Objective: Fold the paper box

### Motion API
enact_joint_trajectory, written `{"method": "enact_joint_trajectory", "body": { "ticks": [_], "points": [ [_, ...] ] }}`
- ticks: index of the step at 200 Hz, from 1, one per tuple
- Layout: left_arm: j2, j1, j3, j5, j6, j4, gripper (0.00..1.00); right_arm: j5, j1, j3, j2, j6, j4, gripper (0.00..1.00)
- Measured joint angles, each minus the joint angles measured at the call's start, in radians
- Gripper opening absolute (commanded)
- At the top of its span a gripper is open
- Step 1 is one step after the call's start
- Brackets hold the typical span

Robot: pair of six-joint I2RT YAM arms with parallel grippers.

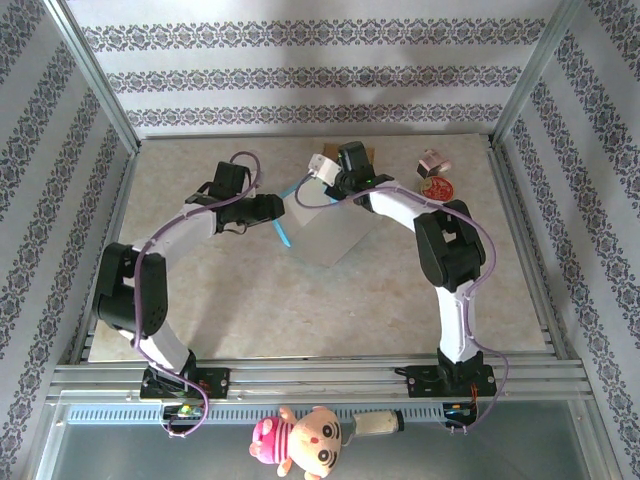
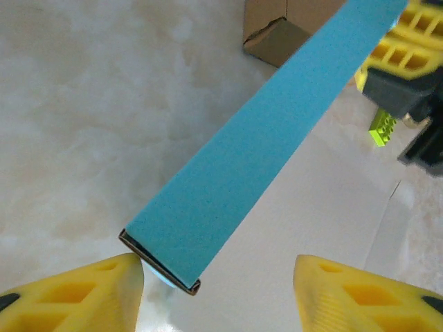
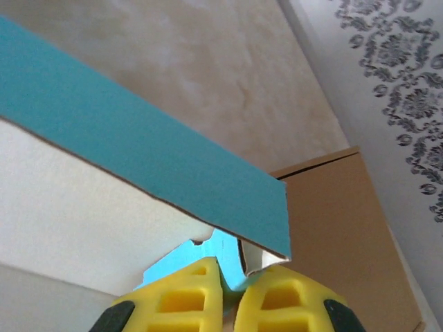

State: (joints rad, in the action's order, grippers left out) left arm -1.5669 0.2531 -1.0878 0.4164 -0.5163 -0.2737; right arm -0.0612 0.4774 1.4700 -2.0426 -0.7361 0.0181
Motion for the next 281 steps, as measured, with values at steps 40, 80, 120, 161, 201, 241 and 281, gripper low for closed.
{"method": "enact_joint_trajectory", "body": {
  "ticks": [40,80,120,161,201,241,281],
  "points": [
    [0.264,0.0,0.1,-0.068,-0.003,0.019,0.65,-0.071,0.03,-0.055,0.184,-0.059,0.213,0.0],
    [0.441,0.0,0.134,-0.111,-0.002,0.023,0.65,-0.021,0.06,0.006,0.293,-0.249,0.563,0.0],
    [0.466,0.0,0.197,-0.134,-0.005,0.026,0.66,0.073,0.173,0.031,0.203,-0.39,0.763,0.0],
    [0.465,0.0,0.272,-0.133,-0.016,0.027,0.66,0.107,0.222,0.077,-0.01,-0.399,0.769,0.11],
    [0.464,0.0,0.282,-0.134,-0.019,0.039,0.66,0.137,0.2,0.102,-0.051,-0.433,0.78,0.27],
    [0.43,0.0,0.282,-0.124,-0.026,0.068,0.66,0.183,0.176,0.1,-0.058,-0.46,0.794,0.34],
    [0.419,0.0,0.282,-0.11,-0.035,0.082,0.66,0.268,0.172,0.098,-0.058,-0.476,0.795,0.42]
  ]
}}
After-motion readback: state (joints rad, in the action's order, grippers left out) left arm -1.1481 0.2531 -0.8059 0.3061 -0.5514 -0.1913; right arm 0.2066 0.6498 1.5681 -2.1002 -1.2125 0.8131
